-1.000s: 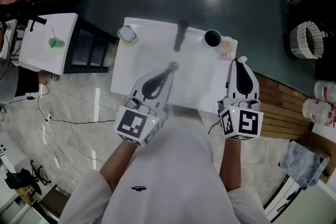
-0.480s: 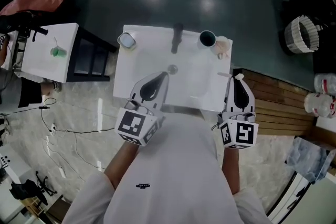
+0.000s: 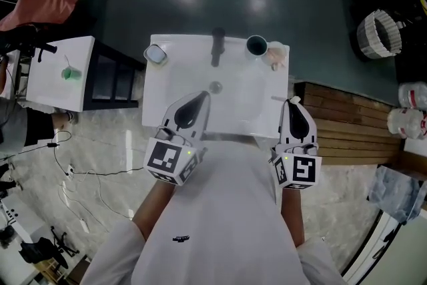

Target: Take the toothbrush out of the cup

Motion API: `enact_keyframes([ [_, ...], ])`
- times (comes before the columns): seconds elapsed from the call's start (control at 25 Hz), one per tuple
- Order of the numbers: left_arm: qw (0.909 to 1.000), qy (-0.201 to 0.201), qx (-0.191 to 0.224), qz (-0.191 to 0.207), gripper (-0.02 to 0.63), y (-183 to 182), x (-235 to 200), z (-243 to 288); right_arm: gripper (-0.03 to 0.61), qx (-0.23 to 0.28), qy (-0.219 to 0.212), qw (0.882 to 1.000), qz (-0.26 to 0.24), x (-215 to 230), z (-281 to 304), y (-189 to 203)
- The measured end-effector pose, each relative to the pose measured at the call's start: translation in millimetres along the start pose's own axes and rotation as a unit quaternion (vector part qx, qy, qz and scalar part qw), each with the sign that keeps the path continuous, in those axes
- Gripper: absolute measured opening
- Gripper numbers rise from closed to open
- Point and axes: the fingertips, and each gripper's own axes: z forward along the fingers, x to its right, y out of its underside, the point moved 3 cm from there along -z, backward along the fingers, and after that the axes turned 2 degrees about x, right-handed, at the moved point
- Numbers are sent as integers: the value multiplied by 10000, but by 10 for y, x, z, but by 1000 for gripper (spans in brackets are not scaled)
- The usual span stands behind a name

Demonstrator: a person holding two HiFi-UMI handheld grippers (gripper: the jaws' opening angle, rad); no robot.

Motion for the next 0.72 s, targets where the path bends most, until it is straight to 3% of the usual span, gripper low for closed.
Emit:
enact_keyframes([
  [0.72, 9987, 188, -470, -66, 2, 238, 74, 280, 15, -778, 304, 9964, 177, 327, 149, 605],
])
